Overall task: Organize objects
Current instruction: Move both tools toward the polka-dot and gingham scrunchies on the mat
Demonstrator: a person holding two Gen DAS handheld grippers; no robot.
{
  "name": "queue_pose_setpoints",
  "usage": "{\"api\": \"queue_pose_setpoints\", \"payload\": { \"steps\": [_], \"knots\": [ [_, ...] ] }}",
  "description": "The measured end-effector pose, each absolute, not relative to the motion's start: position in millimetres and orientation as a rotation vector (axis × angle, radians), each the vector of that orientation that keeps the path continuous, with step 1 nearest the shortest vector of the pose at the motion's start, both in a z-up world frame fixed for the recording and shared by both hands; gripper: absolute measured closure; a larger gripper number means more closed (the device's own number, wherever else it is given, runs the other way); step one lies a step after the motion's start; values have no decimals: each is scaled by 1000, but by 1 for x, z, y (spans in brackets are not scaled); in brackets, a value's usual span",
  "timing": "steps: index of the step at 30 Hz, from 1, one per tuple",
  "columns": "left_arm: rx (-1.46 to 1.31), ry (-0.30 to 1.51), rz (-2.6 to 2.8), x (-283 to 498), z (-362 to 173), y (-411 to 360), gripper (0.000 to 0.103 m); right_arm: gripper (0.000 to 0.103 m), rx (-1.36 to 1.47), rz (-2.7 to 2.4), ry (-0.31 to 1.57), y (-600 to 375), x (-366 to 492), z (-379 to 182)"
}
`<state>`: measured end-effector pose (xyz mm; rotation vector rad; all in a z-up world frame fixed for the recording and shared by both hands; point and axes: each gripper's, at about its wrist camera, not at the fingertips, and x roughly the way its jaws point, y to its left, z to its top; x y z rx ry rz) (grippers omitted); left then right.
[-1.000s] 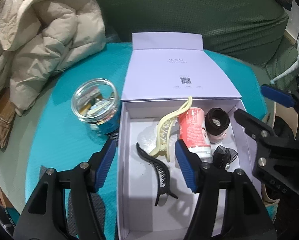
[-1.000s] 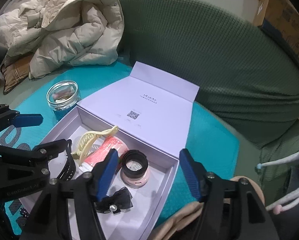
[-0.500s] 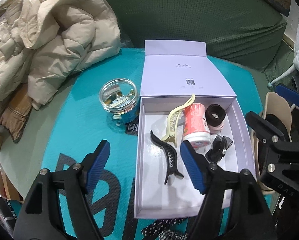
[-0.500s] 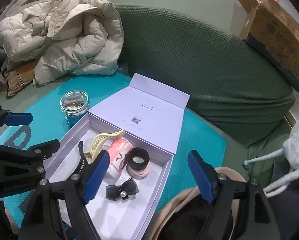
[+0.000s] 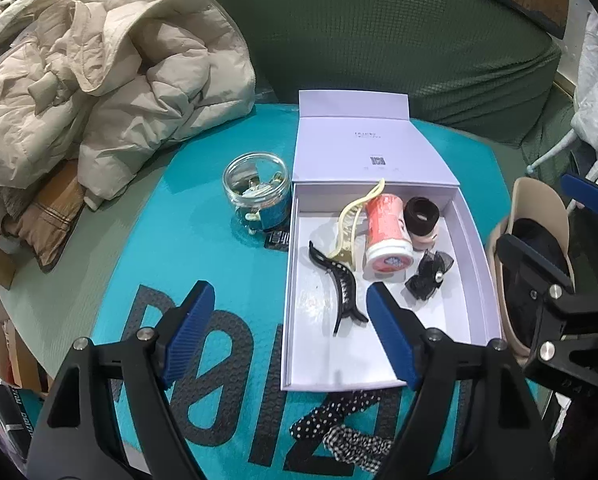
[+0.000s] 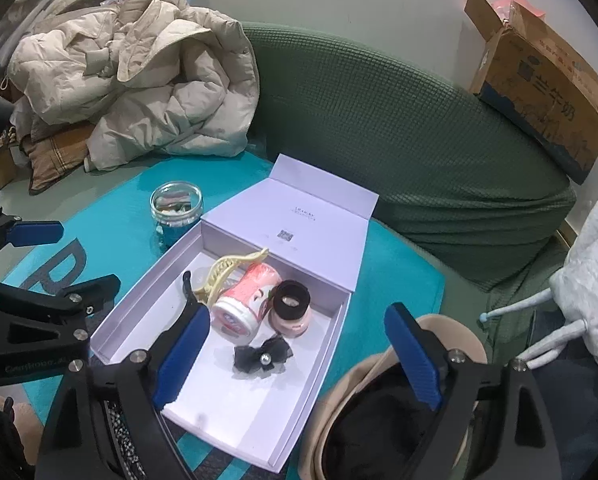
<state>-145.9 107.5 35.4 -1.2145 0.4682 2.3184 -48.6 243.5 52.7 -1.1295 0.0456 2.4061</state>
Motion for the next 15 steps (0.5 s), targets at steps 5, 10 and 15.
{"api": "queue_pose_setpoints", "payload": {
  "steps": [5, 10, 15],
  "knots": [
    [-1230, 473, 2329, -131, 31, 99, 25, 13, -1146, 2416, 54, 234, -39, 49],
    [-1242, 471, 2329, -117, 26, 90, 25, 13, -1160, 2426, 54, 222, -28, 44],
    [-1266, 455, 2318, -106, 18, 81, 25, 13, -1183, 2430, 53, 213, -21, 38]
  ]
}}
